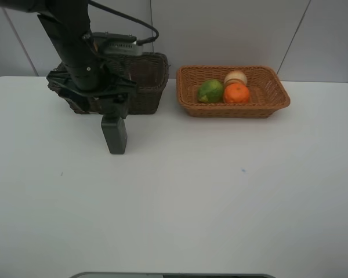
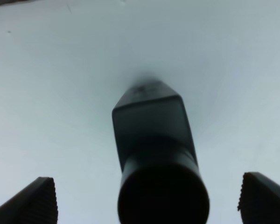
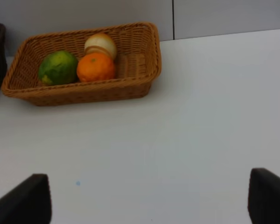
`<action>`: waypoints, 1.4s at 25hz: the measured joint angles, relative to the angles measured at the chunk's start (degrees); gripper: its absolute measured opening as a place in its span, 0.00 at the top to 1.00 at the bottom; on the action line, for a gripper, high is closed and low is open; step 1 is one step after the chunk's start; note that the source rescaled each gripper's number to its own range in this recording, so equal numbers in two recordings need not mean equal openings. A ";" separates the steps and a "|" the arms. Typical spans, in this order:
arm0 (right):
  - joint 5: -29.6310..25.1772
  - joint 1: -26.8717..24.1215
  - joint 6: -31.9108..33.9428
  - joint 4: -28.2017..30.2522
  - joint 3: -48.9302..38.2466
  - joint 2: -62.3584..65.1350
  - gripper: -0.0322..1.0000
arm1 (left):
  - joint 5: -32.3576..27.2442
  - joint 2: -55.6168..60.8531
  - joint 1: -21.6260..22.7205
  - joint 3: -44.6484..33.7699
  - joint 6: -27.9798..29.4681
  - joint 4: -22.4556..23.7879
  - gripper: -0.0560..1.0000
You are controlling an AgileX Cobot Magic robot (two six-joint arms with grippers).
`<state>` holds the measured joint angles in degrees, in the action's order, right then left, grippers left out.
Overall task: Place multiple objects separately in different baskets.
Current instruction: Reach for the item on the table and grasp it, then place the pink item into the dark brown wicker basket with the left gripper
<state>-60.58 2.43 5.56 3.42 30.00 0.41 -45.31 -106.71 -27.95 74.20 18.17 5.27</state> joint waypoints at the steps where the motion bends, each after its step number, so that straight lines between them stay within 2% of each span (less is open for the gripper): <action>1: 0.00 0.00 0.00 0.00 0.00 0.00 0.17 | 1.48 0.00 0.00 -0.69 0.56 -0.23 0.00; 6: 0.00 0.00 0.00 0.00 0.00 0.00 0.17 | 5.43 0.00 0.00 -2.23 1.62 -0.65 0.00; 18: 0.00 0.00 0.00 0.00 0.00 0.00 0.17 | 5.78 -3.24 0.00 -2.35 5.63 0.37 0.01; 21: 0.00 0.00 0.00 0.00 0.00 0.00 0.17 | 5.78 -3.24 0.00 -2.35 5.80 0.91 0.14; 25: 0.00 0.00 0.00 0.00 0.00 0.00 0.17 | 5.78 -3.24 0.00 -2.35 7.18 1.04 0.53; 35: 0.00 0.00 0.00 0.00 0.00 0.00 0.17 | 5.84 -3.29 0.00 -2.35 8.47 1.85 0.53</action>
<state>-60.58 2.43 5.56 3.42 30.00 0.41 -39.47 -110.00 -27.95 71.86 26.64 7.12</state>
